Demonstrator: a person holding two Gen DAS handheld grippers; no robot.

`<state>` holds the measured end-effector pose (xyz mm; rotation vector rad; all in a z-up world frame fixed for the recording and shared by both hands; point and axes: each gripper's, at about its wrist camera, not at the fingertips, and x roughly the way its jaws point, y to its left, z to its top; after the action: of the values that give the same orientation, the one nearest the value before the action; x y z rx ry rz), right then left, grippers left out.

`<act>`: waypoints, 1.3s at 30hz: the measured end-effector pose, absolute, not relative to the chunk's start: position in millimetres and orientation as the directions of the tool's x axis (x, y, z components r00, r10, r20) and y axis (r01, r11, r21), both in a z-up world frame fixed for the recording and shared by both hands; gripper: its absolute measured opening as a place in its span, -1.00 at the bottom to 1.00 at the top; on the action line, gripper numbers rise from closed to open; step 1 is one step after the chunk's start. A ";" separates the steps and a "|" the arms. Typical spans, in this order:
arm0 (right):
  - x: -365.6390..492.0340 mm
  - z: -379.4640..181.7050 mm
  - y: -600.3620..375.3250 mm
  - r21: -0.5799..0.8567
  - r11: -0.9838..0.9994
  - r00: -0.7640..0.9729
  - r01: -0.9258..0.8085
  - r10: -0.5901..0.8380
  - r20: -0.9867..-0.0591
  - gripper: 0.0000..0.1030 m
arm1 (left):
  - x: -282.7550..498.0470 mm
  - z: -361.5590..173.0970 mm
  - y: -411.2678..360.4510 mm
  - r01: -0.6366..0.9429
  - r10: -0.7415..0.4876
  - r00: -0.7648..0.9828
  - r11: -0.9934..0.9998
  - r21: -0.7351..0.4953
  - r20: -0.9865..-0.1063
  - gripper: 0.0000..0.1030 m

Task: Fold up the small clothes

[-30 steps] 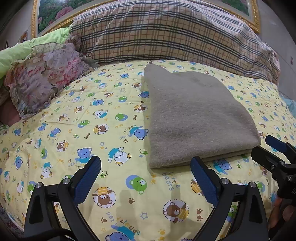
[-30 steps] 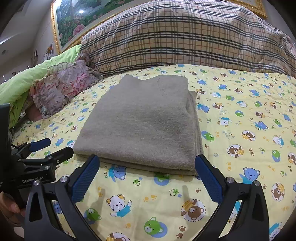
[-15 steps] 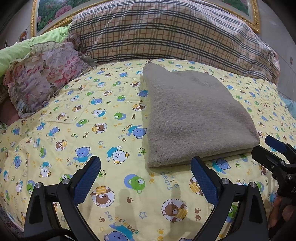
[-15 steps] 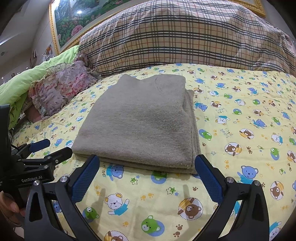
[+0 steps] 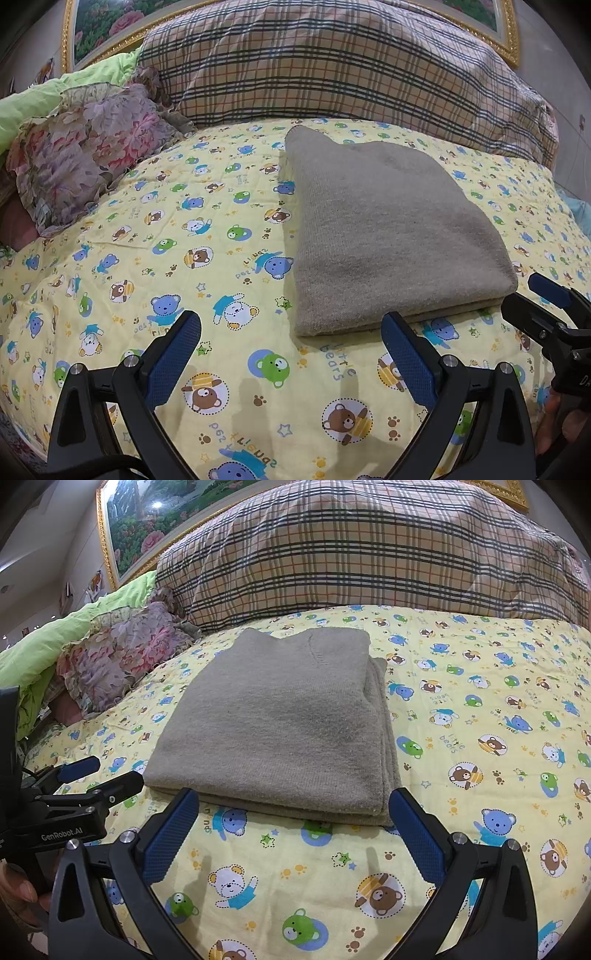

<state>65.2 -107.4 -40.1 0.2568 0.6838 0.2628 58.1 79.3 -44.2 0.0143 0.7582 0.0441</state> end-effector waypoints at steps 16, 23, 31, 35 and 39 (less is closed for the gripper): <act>65.2 -39.4 -107.3 0.321 0.934 0.745 -0.154 0.323 -0.583 0.99 | 58.3 -43.5 78.9 -0.040 0.047 0.722 0.999 0.026 -0.690 0.92; 65.2 -39.7 -107.6 0.322 0.934 0.745 -0.154 0.324 -0.583 0.99 | 57.5 -42.0 78.6 -0.037 0.043 0.723 0.999 0.024 -0.689 0.92; 63.5 -36.2 -105.4 0.327 0.933 0.748 -0.148 0.322 -0.581 0.99 | 57.1 -41.2 77.7 -0.036 0.043 0.722 0.999 0.024 -0.690 0.92; 63.6 -36.1 -105.7 0.328 0.933 0.748 -0.148 0.323 -0.581 0.99 | 57.0 -41.0 77.5 -0.036 0.043 0.723 0.999 0.024 -0.690 0.92; 63.7 -36.0 -105.9 0.327 0.933 0.748 -0.148 0.322 -0.580 0.99 | 58.3 -40.3 77.1 -0.031 0.039 0.724 0.999 0.024 -0.689 0.92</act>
<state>63.7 -105.9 -36.0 0.2692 0.6797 0.2608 58.3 77.1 -40.3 0.0108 0.7604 0.0385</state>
